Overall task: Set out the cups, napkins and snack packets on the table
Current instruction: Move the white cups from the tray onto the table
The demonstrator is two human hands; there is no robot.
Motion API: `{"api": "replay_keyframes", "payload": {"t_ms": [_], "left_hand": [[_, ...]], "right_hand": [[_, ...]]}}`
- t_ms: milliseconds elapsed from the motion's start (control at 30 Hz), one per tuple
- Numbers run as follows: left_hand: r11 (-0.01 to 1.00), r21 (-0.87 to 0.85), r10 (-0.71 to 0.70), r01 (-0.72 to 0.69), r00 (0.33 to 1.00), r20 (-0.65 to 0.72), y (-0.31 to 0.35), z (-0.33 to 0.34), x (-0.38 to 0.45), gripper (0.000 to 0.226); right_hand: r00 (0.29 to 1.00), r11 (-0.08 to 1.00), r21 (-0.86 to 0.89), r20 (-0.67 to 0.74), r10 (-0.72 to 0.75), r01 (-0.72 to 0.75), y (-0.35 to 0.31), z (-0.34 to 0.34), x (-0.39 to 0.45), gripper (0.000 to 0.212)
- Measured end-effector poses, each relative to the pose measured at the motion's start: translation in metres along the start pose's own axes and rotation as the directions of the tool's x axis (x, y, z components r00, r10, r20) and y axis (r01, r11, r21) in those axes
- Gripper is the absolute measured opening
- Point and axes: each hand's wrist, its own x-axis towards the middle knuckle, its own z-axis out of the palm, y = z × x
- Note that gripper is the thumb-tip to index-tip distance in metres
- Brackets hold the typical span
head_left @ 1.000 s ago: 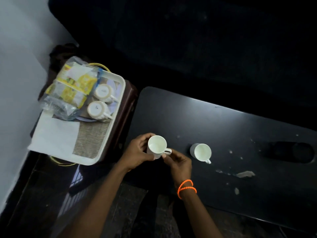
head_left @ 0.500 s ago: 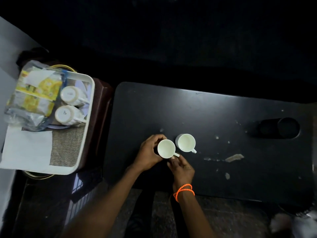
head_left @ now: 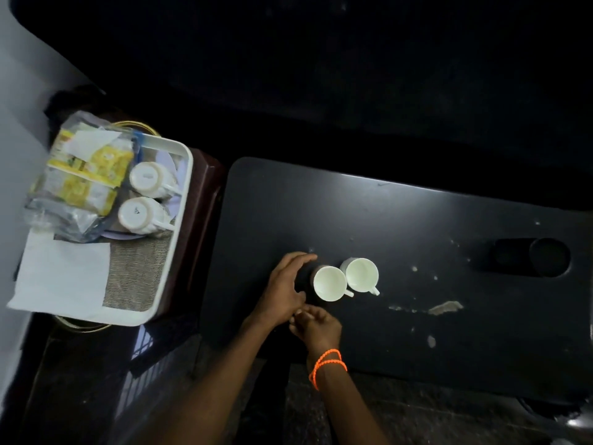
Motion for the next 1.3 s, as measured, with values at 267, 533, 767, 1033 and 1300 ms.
{"api": "replay_keyframes", "payload": {"t_ms": [267,533,767,1033,1300], "left_hand": [[0.998,0.049,0.019,0.028,0.658,-0.753,-0.011,-0.147,-0.007,0.036],[0.808,-0.428,-0.589,0.404,0.551,-0.592,-0.036,-0.256,0.000,0.054],[0.489,-0.833,-0.703,0.260,0.682,-0.200,-0.047,-0.276,-0.012,0.039],[0.352,-0.936,-0.447,0.032,0.884,-0.137,-0.038,-0.251,-0.038,0.043],[0.722,-0.678,-0.319,0.137,0.936,-0.151,-0.006,-0.135,-0.005,0.091]], "right_hand": [[0.886,0.839,-0.330,0.331,-0.326,0.433,-0.035,0.129,-0.037,0.015],[0.745,0.642,-0.438,0.574,-0.339,0.630,-0.063,0.256,-0.065,0.044],[0.819,0.787,-0.375,0.507,-0.269,0.490,-0.064,0.257,-0.072,0.039],[0.673,0.884,-0.137,0.703,-0.231,0.447,-0.096,0.205,-0.067,0.050],[0.681,0.417,-0.550,0.667,-0.301,0.723,-0.170,0.107,-0.012,0.020]]}}
